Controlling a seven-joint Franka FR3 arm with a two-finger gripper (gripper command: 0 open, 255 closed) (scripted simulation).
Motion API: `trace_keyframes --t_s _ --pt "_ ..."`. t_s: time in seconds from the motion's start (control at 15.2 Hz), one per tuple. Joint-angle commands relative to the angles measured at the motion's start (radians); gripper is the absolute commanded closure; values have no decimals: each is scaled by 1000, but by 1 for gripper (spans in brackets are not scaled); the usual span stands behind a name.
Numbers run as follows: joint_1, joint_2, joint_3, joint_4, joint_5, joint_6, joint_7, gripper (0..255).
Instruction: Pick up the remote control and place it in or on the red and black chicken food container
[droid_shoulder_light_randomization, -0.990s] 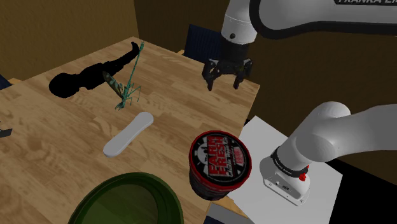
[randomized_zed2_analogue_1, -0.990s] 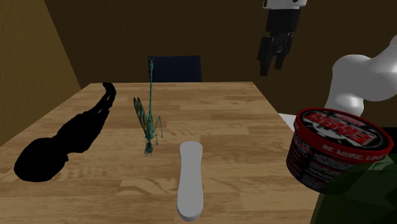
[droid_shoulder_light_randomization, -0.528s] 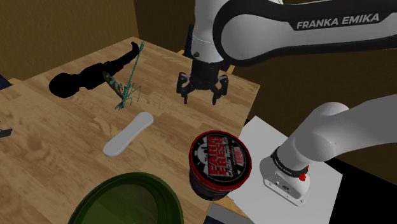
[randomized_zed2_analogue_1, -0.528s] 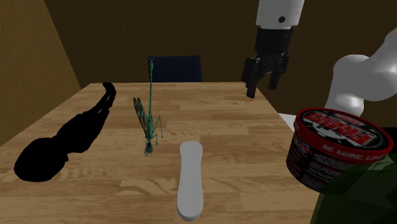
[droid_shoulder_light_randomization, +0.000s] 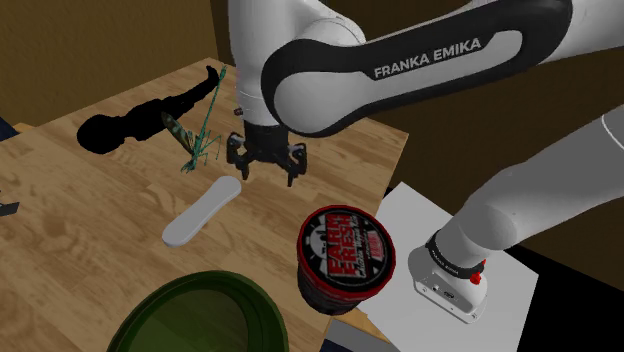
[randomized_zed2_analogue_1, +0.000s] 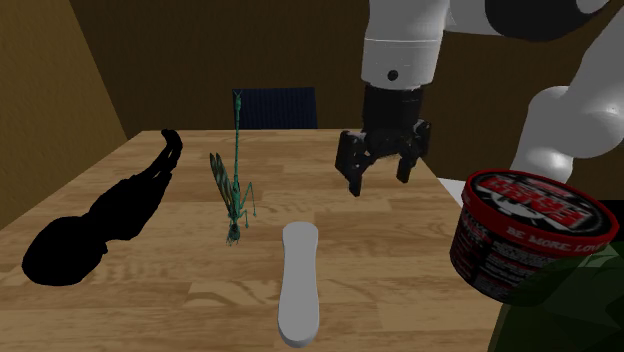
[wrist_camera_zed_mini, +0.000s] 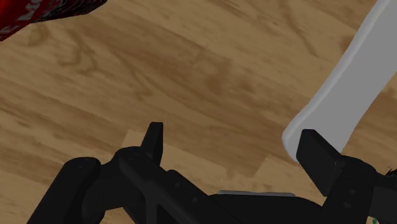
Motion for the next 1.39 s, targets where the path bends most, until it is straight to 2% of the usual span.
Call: trace_keyframes --t_s 0.0,0.13,0.26,0.46,0.66,0.73,1.32 --pt "-33 118 64 59 -83 39 128 0" --pt "-45 241 109 124 -190 57 265 0" --pt "-23 371 122 199 -309 58 402 0" --pt "68 543 76 324 -453 37 571 0" --pt "171 688 11 465 -548 4 691 0" --pt "188 709 -1 489 -559 -2 706 0" --pt "204 754 -29 447 -599 76 731 0"
